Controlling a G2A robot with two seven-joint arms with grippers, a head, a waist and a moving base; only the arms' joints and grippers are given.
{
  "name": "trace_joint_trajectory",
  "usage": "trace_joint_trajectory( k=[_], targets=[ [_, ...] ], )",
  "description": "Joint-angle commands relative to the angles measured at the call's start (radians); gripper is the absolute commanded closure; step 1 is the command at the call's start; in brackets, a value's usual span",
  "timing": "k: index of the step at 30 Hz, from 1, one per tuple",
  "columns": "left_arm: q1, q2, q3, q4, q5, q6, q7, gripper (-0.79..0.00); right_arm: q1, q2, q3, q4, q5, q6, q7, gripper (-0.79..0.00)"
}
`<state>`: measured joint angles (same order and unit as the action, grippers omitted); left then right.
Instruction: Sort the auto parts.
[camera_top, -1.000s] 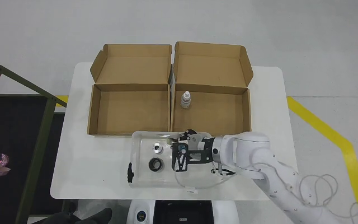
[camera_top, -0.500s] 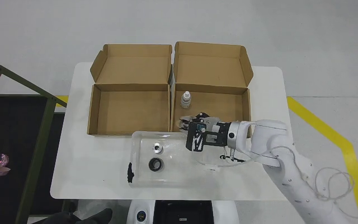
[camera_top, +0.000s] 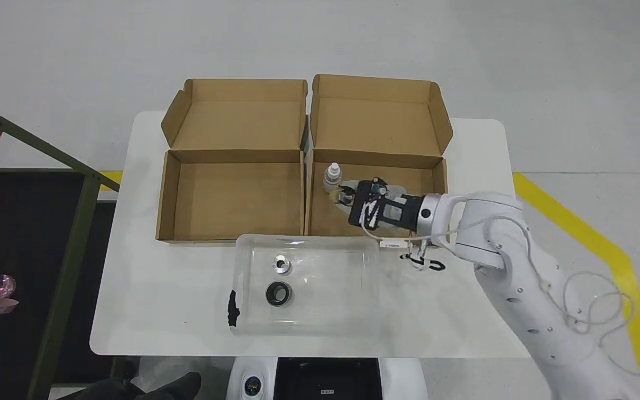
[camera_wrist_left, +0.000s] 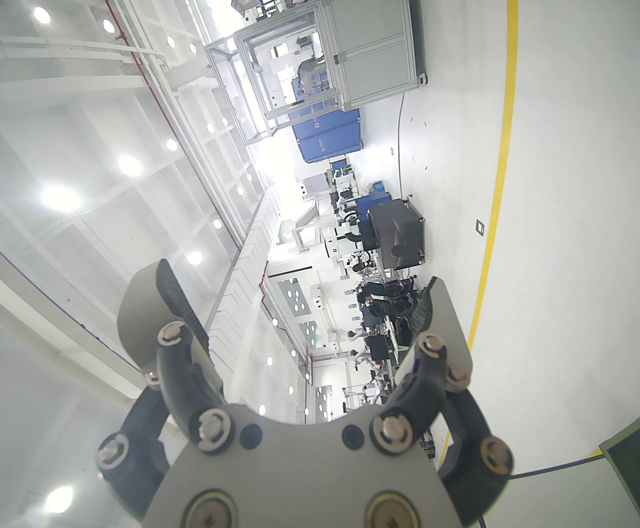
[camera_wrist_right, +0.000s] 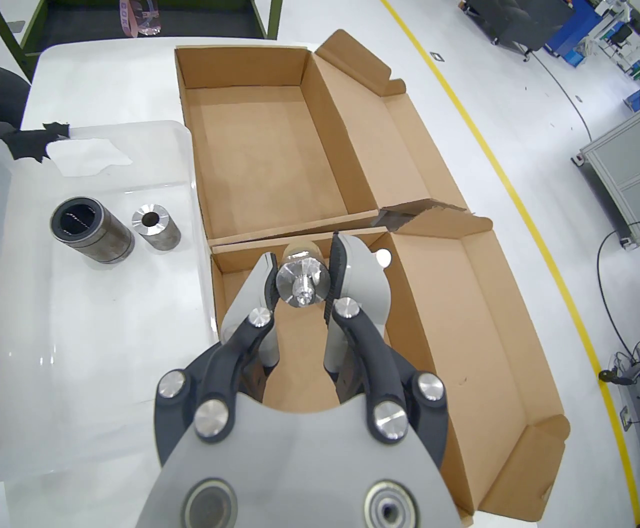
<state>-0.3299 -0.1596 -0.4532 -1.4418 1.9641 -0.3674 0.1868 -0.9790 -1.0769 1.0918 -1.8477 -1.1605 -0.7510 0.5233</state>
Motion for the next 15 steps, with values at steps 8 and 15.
trace_joint_trajectory(
  k=[8,15],
  targets=[
    [0.000,0.000,0.000,0.000,0.000,0.000,0.000,-0.785,0.056,-0.004,-0.021,0.129,0.050,-0.010,0.066,0.000],
    [0.000,0.000,0.000,0.000,0.000,0.000,0.000,-0.785,0.123,-0.019,-0.077,0.235,0.079,0.014,0.126,0.000]
  ],
)
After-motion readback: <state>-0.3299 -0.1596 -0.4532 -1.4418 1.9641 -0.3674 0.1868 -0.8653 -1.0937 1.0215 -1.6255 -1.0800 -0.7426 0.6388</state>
